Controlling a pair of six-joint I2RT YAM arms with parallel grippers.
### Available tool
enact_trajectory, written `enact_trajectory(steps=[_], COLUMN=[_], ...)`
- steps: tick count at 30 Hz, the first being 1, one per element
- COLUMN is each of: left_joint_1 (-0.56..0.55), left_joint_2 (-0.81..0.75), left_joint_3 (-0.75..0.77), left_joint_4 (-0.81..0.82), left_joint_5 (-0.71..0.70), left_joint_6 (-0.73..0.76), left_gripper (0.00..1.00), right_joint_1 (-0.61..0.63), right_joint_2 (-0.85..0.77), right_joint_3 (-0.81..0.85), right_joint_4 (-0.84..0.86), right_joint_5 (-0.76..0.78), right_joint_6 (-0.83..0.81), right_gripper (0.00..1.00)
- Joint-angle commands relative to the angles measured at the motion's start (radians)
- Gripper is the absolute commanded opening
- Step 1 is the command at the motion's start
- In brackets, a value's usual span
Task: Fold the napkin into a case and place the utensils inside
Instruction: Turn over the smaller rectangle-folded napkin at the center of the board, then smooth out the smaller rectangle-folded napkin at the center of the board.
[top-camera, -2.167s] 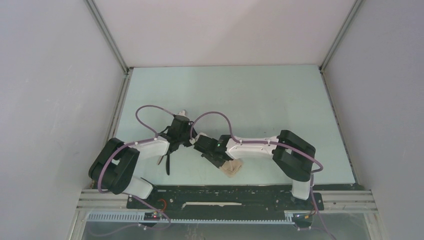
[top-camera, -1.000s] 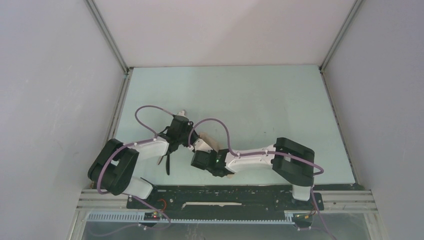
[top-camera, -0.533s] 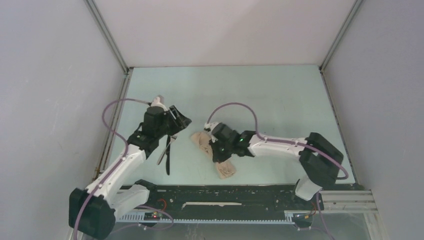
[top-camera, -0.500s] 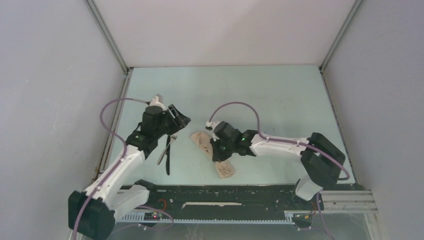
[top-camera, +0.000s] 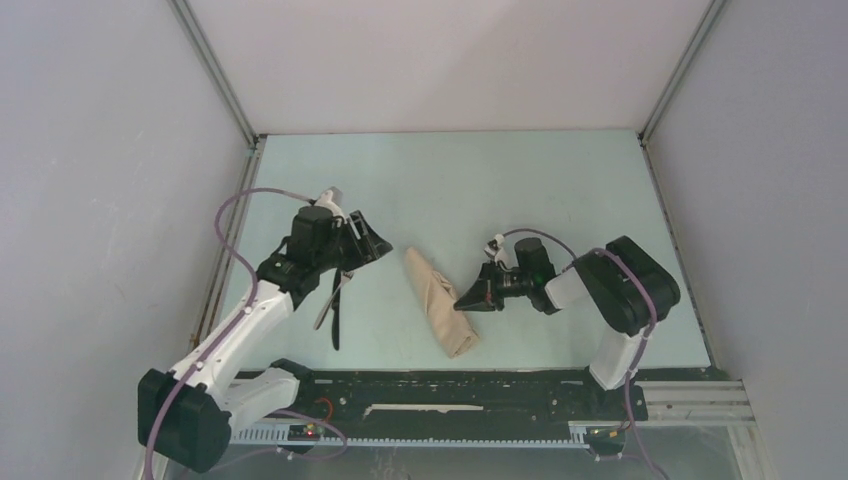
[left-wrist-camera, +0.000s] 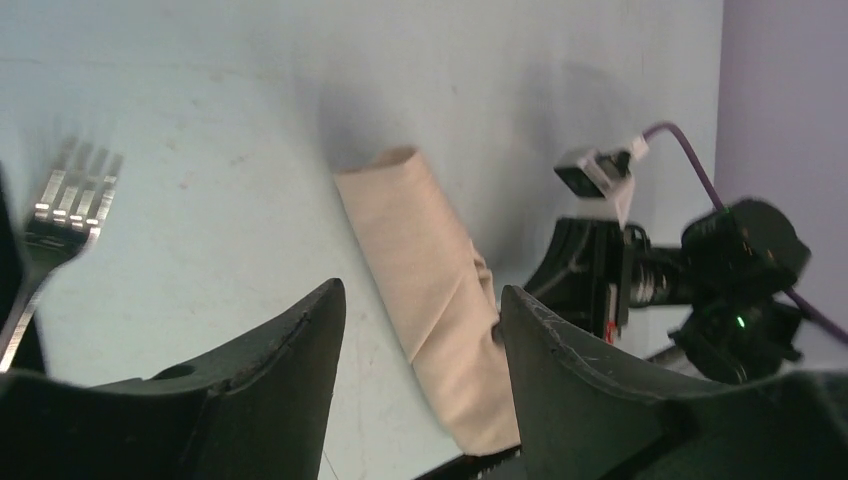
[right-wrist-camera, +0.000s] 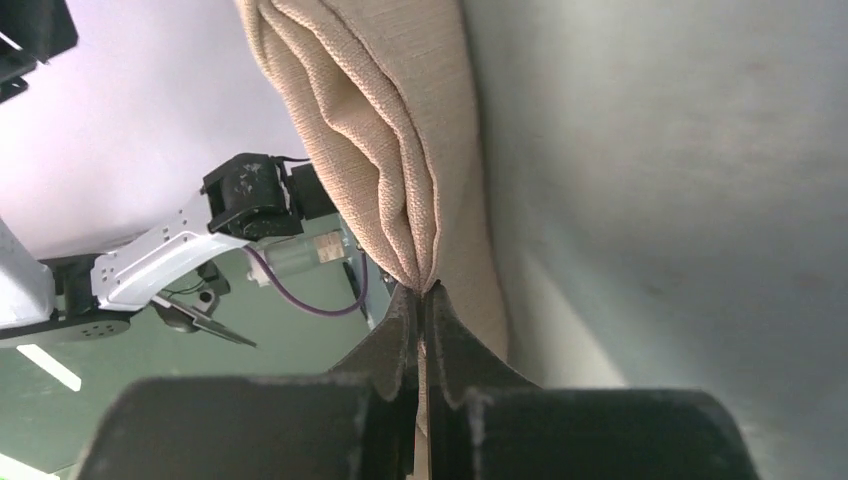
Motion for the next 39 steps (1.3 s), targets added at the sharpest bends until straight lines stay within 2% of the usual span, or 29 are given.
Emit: enact_trajectory(steps=[1, 4, 5, 7, 9, 11, 13, 15, 16, 18, 21, 24, 27, 28, 31, 34, 36, 39], left_joint_1=[-0.050, -0.095, -0.107, -0.127, -0.148, -0.163, -0.174, -0.179, -0.179, -0.179, -0.175, -0.175, -0.170, -0.167, -0.164, -0.160, -0.160, -0.159], left_joint_2=[0.071, 0.172, 0.215, 0.303, 0.388, 0.467, 0.530, 0.583, 0.608, 0.648, 0.717, 0.827, 0.919, 0.939, 0.957, 0.892, 0.819, 0.745], left_joint_3=[-0.013, -0.017, -0.020, -0.027, -0.016, 0.014, 0.040, 0.068, 0.084, 0.106, 0.144, 0.184, 0.213, 0.222, 0.285, 0.316, 0.316, 0.305], left_joint_4=[0.088, 0.169, 0.214, 0.325, 0.420, 0.477, 0.550, 0.574, 0.582, 0.590, 0.584, 0.572, 0.552, 0.552, 0.449, 0.397, 0.388, 0.377], left_joint_5=[0.136, 0.211, 0.269, 0.337, 0.375, 0.403, 0.424, 0.408, 0.405, 0.378, 0.354, 0.325, 0.295, 0.301, 0.276, 0.309, 0.333, 0.359], left_joint_6=[0.030, 0.015, -0.001, -0.051, -0.096, -0.134, -0.181, -0.201, -0.205, -0.207, -0.216, -0.215, -0.208, -0.204, -0.132, -0.100, -0.104, -0.120], left_gripper=[0.64, 0.64, 0.64, 0.62, 0.57, 0.52, 0.46, 0.41, 0.38, 0.35, 0.32, 0.29, 0.28, 0.27, 0.29, 0.38, 0.47, 0.54], right_joint_1=[-0.092, -0.152, -0.168, -0.193, -0.176, -0.113, -0.037, 0.046, 0.094, 0.175, 0.245, 0.236, 0.161, 0.130, 0.121, 0.196, 0.204, 0.208], right_joint_2=[0.108, 0.127, 0.117, 0.054, -0.066, -0.187, -0.288, -0.375, -0.408, -0.447, -0.452, -0.482, -0.484, -0.464, -0.477, -0.606, -0.660, -0.634], right_joint_3=[-0.064, -0.072, -0.061, -0.028, 0.055, 0.159, 0.236, 0.283, 0.300, 0.315, 0.238, 0.073, -0.119, -0.155, -0.146, -0.024, 0.030, 0.050], right_joint_4=[0.350, 0.293, 0.218, -0.019, -0.433, -0.817, -1.038, -1.148, -1.169, -1.150, -0.953, -0.752, -0.487, -0.451, -0.567, -0.772, -0.792, -0.734], right_joint_5=[-0.157, -0.176, -0.174, -0.127, 0.028, 0.262, 0.485, 0.631, 0.662, 0.622, 0.453, 0.392, 0.291, 0.264, 0.303, 0.407, 0.397, 0.352], right_joint_6=[0.102, 0.039, -0.002, -0.145, -0.356, -0.505, -0.564, -0.565, -0.554, -0.515, -0.398, -0.309, -0.233, -0.225, -0.267, -0.308, -0.296, -0.257], right_gripper=[0.00, 0.00, 0.03, 0.16, 0.36, 0.54, 0.65, 0.67, 0.67, 0.68, 0.63, 0.60, 0.59, 0.57, 0.55, 0.60, 0.62, 0.63])
